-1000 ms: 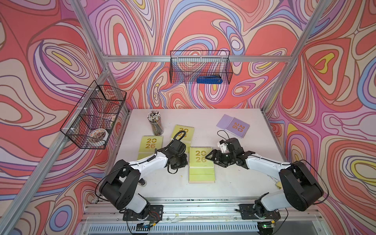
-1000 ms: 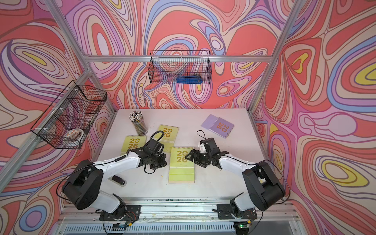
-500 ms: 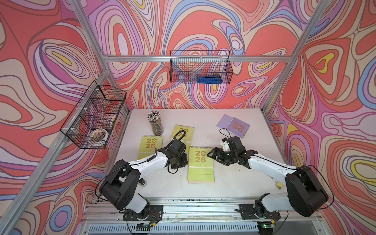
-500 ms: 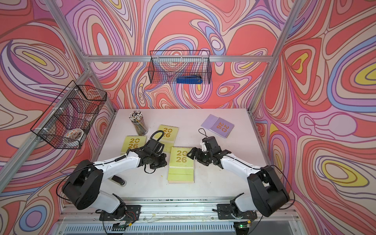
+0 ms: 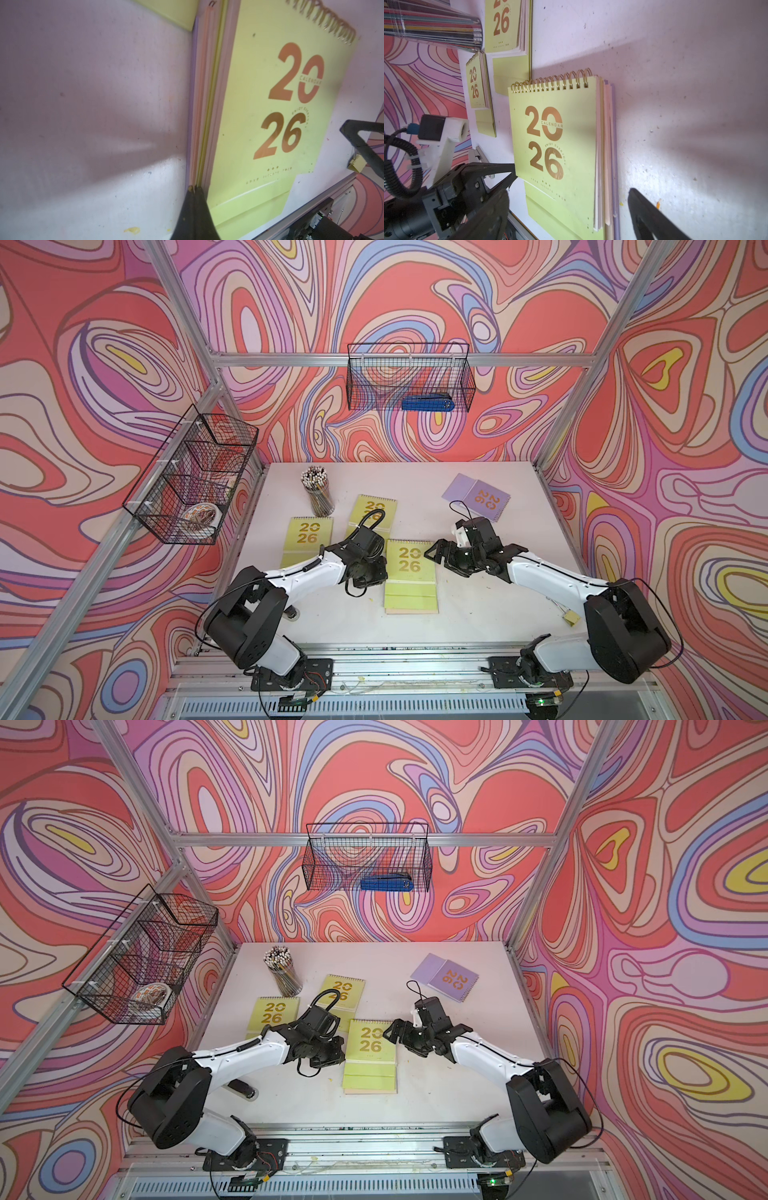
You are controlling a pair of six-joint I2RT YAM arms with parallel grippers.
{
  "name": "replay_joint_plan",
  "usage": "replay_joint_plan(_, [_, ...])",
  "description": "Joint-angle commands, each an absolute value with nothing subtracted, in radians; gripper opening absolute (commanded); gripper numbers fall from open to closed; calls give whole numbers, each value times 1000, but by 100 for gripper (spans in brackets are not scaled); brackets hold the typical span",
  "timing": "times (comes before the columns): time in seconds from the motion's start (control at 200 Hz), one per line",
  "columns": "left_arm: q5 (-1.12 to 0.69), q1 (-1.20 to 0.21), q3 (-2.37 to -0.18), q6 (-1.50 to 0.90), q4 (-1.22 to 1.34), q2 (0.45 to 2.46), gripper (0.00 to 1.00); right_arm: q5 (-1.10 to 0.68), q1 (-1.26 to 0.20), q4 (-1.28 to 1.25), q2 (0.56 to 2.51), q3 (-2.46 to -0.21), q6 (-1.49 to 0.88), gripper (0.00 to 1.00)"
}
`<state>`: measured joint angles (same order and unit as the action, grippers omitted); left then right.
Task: Stack the calendars
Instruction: Adjust the calendars at the calendar, then adjust the calendar at the center of the board.
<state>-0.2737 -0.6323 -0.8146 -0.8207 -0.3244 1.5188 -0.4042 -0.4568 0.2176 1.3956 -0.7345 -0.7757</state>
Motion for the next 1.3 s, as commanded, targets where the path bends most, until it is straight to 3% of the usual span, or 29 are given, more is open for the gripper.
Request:
replay_joint_plan(0.0, [-281, -640, -821, -841, -320, 1537, 0, -391, -453, 216, 1405, -730, -775, 91])
replay_joint_plan(0.371, [-295, -647, -810, -859, -291, 1546, 0, -393, -449, 207, 1408, -721, -777, 90])
replay_joint_plan(0.621, [-203, -647, -861, -813, -403, 1502, 0, -321, -426, 258, 1388, -731, -780, 91])
replay_joint_plan(0.841, [-190, -647, -981, -776, -499, 1497, 0, -263, -274, 334, 1375, -796, -741, 93])
replay_joint_plan(0.986, [-219, -647, -1057, -788, -508, 1523, 0, -245, -143, 392, 1449, -940, -678, 94])
replay_joint_plan(1.297, [-260, -647, -1288, -778, -537, 1698, 0, -150, 6, 482, 1833, -1403, -540, 98])
